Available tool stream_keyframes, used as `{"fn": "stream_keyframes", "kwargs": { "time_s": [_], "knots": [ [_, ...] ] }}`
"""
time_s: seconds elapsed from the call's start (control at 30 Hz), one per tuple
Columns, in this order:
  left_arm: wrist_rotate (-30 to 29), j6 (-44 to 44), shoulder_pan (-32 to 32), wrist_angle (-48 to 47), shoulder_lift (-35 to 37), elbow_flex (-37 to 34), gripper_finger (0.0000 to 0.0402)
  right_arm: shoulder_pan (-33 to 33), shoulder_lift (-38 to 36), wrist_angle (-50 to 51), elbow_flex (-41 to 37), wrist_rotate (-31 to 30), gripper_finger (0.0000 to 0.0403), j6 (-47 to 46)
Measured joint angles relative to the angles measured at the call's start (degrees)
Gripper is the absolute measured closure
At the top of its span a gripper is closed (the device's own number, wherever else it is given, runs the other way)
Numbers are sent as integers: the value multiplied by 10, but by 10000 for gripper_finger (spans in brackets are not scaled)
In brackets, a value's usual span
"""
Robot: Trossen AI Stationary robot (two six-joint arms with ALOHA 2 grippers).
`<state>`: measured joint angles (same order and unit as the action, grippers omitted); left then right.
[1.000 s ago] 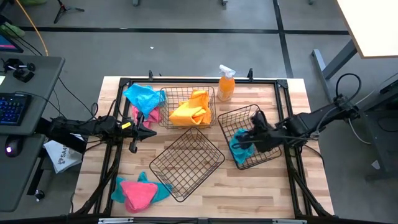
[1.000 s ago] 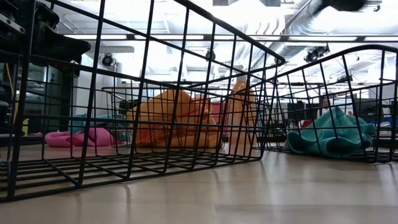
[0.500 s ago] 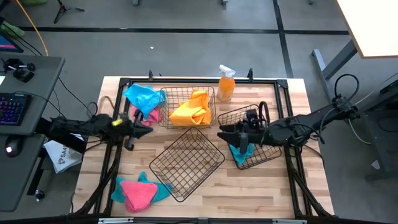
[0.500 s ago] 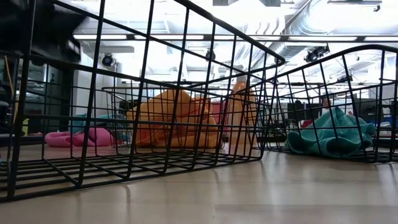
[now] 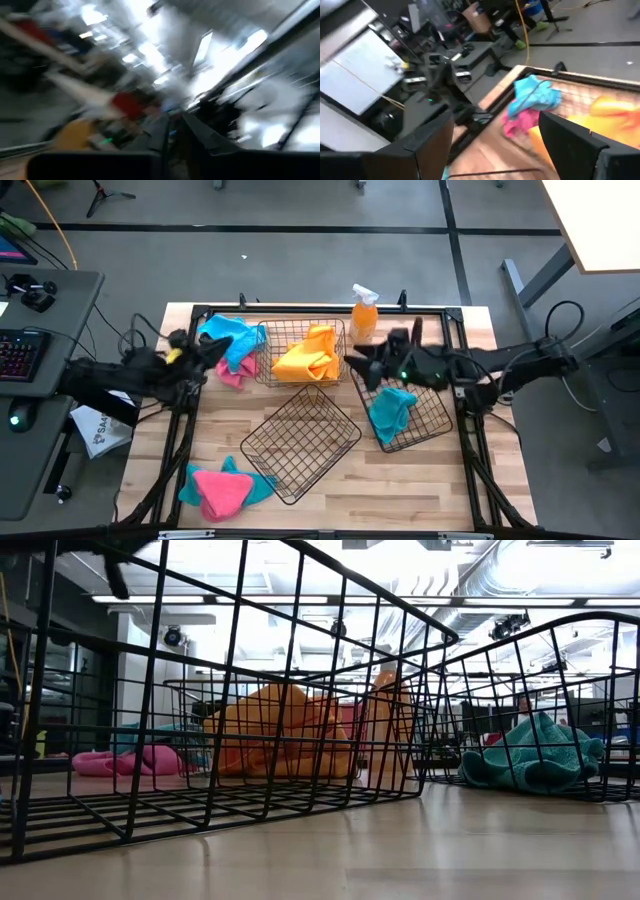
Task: Sort microfiber towel by color & place in baskets
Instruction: Put the top blue microfiber cloth into the right black basket
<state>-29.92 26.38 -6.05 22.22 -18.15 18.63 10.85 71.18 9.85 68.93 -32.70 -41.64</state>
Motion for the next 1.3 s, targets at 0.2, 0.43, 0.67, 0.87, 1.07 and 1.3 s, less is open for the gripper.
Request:
{"fn": "stream_keyframes", "kwargs": {
  "time_s": [0.2,0.43,0.67,0.87,1.07,1.3],
  "knots": [
    [-105,30,77,-395,-137,241,281,-120,0,42,0,201,114,34],
    [26,137,267,-753,-271,404,236,-212,0,82,0,308,114,86],
    [179,68,444,-770,-407,394,234,-244,0,84,0,368,114,64],
    [234,34,558,-748,-502,394,234,-224,0,84,0,375,114,39],
    [265,9,620,-747,-582,394,234,-192,0,84,0,372,114,1],
    [297,-47,650,-745,-657,394,234,-155,1,84,0,333,114,-8]
  ]
}}
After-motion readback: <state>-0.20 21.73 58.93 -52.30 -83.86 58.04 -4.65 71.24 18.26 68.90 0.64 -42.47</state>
